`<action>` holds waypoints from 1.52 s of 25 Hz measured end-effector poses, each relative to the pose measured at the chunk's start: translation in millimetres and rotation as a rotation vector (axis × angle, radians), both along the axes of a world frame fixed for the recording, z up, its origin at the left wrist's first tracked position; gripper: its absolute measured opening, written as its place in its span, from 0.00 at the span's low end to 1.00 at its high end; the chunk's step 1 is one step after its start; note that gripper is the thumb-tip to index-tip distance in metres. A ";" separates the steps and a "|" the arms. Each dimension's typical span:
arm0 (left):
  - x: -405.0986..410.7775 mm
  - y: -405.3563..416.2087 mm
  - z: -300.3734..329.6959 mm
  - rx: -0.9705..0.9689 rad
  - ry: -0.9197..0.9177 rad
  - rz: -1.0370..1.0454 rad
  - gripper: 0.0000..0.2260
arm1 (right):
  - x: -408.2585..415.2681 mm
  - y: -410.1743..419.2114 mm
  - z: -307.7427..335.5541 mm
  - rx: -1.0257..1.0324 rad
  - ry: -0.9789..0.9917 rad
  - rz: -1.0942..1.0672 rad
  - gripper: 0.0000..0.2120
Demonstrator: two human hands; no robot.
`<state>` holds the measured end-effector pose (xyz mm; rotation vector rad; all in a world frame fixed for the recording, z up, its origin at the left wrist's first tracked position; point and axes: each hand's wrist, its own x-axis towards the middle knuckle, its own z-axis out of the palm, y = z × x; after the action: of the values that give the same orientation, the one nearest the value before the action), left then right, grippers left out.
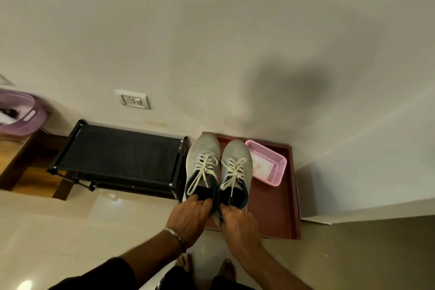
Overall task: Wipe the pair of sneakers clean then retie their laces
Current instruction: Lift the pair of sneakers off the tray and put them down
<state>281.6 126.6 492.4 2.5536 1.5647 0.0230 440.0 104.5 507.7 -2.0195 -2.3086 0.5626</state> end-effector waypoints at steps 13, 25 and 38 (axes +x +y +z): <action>-45.6 18.0 103.5 -0.016 -0.014 0.046 0.06 | -45.8 26.4 108.6 -0.020 -0.015 0.058 0.11; -124.3 -23.5 90.4 -0.023 -0.105 0.265 0.10 | -122.0 27.0 91.1 -0.092 -0.023 0.348 0.11; -310.5 -46.5 -37.4 -0.007 -0.057 0.385 0.08 | -307.1 24.0 -36.9 -0.229 0.018 0.522 0.22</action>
<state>-28.9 80.1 455.0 2.1851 1.9999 0.1304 132.9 128.5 470.8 -1.4486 -2.8808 0.8927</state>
